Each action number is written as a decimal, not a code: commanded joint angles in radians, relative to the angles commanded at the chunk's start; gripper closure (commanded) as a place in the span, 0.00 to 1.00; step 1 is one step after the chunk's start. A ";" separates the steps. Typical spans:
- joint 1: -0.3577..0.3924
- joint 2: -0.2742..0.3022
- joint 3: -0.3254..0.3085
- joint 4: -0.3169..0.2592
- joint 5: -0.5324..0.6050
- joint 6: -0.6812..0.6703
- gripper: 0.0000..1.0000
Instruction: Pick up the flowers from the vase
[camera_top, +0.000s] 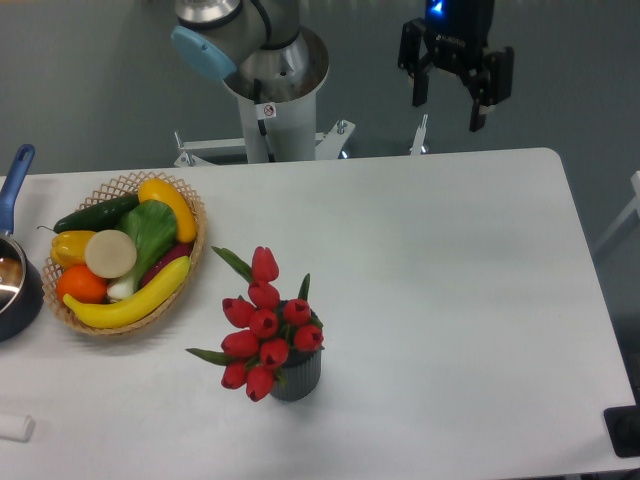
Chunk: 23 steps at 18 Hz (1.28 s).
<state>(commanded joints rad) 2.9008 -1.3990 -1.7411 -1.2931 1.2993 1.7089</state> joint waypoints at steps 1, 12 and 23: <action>0.000 0.000 -0.002 0.002 0.002 0.000 0.00; -0.005 0.003 -0.012 0.023 -0.003 -0.096 0.00; -0.046 0.000 -0.078 0.114 -0.078 -0.348 0.00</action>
<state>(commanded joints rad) 2.8547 -1.3990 -1.8193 -1.1796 1.2212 1.3609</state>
